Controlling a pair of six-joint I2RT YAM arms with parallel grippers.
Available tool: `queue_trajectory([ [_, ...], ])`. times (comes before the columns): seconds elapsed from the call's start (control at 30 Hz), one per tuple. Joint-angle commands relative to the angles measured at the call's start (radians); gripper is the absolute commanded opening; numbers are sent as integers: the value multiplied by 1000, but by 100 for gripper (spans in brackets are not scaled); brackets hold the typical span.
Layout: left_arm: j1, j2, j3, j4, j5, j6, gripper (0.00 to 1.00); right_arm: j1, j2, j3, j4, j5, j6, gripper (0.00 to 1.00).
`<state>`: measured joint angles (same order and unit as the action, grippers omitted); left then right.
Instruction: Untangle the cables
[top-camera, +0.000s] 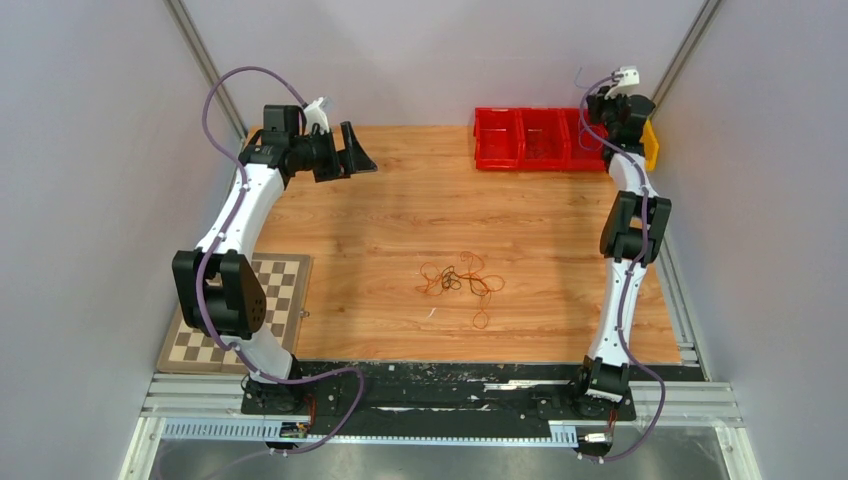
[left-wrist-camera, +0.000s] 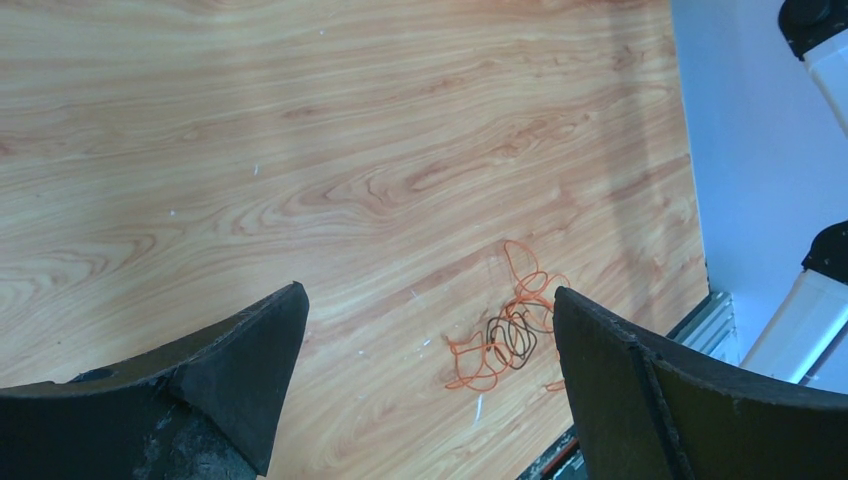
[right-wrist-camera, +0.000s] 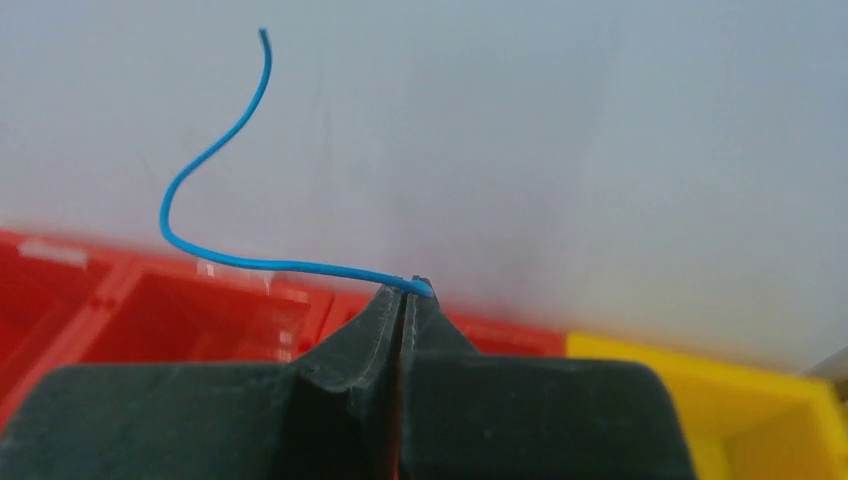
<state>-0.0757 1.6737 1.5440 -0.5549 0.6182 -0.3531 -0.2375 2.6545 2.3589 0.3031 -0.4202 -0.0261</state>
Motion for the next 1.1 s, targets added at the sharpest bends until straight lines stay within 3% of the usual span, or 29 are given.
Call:
queue_trajectory([
  [0.0,8,-13,40,-10,-9,42,100,-6,-66,-173,100,-10,-41,0],
  [0.4,8,-18,25,-3,1,41,100,-31,-125,-282,-28,-56,-88,0],
  [0.77,8,-22,14,-2,2,31,100,-29,-153,-295,-99,92,-12,2],
  [0.8,8,-22,16,-2,3,31,100,-27,-153,-292,-111,102,-9,5],
  [0.9,8,-20,17,0,5,27,100,-26,-157,-286,-144,107,-13,26],
  [1.0,7,-17,18,1,6,22,100,-26,-170,-292,-154,107,-2,39],
  [1.07,8,-16,20,-1,8,21,100,-25,-179,-294,-157,105,8,42],
])
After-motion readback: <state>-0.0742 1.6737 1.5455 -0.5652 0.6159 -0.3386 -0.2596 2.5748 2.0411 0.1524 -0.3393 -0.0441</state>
